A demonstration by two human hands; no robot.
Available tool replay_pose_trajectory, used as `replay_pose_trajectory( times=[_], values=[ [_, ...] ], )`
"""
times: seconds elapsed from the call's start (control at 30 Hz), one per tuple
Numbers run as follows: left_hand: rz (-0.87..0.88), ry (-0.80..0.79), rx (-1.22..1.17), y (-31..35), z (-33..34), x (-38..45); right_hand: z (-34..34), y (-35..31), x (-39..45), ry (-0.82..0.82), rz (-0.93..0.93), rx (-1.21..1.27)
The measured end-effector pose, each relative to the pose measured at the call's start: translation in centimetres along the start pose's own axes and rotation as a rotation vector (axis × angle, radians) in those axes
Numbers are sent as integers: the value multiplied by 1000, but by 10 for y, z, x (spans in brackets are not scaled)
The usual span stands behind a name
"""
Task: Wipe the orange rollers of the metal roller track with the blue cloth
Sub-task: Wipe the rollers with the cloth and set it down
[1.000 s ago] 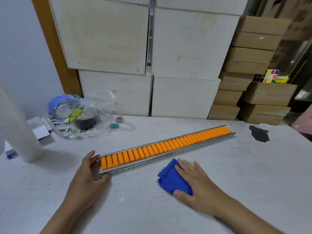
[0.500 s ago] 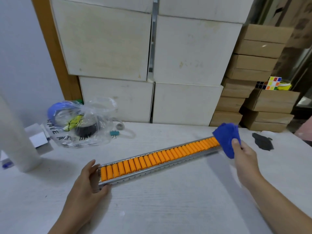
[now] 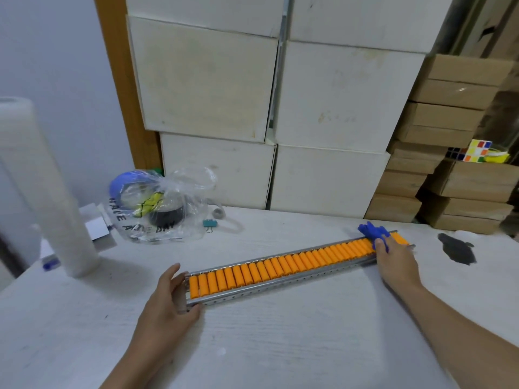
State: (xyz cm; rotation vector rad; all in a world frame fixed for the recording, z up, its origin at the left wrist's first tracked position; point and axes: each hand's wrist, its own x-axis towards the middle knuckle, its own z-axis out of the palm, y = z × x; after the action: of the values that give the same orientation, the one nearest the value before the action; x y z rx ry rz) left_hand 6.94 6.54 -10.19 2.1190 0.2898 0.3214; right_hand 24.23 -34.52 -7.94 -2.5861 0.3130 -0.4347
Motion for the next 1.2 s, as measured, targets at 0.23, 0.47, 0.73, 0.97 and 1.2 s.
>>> replay_pose_trajectory(
  times=[0.23, 0.47, 0.73, 0.97, 1.2],
  values=[
    [-18, -5, -31, 3, 1, -2, 21, -94, -104, -109, -297, 101],
    [-82, 9, -111, 8, 2, -1, 54, -212, -209, -354, -660, 165],
    [-101, 11, -184, 3, 4, 0, 18, -231, -217, -429, -390, 799],
    [-41, 20, -108, 4, 1, -4, -23, -92, -210, -381, -483, 382],
    [-38, -2, -61, 0, 1, -3, -33, -64, -215, -557, -622, -150]
  ],
)
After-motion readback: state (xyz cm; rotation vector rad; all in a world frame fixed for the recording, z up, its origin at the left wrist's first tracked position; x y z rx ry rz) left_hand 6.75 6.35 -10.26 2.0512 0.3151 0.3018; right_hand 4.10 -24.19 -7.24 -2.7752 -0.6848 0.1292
